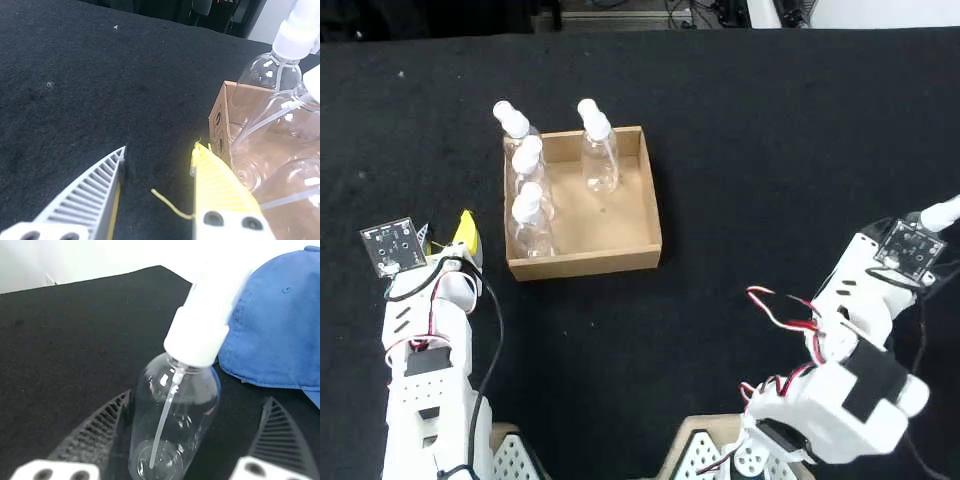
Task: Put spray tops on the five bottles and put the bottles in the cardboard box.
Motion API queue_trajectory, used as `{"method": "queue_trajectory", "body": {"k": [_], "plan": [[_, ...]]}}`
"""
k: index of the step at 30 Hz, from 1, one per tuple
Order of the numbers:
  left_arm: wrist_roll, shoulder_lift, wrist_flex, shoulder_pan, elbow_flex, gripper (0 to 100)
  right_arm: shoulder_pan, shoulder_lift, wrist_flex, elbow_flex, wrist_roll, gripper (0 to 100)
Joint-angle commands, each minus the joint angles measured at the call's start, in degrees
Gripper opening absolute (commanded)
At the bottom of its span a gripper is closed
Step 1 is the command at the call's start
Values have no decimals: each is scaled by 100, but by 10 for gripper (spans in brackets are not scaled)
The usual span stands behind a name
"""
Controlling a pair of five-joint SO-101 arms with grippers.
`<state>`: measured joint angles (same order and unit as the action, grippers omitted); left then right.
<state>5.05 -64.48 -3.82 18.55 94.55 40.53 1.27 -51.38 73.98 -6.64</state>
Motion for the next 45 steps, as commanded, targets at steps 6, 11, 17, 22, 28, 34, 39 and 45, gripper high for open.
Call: {"method": "queue_trajectory", "body": {"k": [6, 11, 17, 22, 28, 34, 39, 45], "plan": [[-18, -97, -149, -57, -57, 191, -105, 418, -536, -866, 0, 350], [-18, -97, -149, -57, -57, 191, -114, 673, -563, -1121, 0, 350], [-18, -97, -149, -57, -57, 191, -360, 734, -563, -1059, 0, 350], [-18, -97, -149, -57, -57, 191, -457, 743, -545, -1042, 0, 350], [-18, -105, -149, -57, -57, 191, -404, 743, -580, -857, -18, 350], [-18, -105, -149, -57, -57, 191, -404, 743, -563, -831, -9, 350], [-26, -105, -149, -57, -57, 191, -281, 743, -580, -708, 62, 341], [-26, -105, -149, -57, -57, 191, -167, 743, -580, -734, 554, 259]]}}
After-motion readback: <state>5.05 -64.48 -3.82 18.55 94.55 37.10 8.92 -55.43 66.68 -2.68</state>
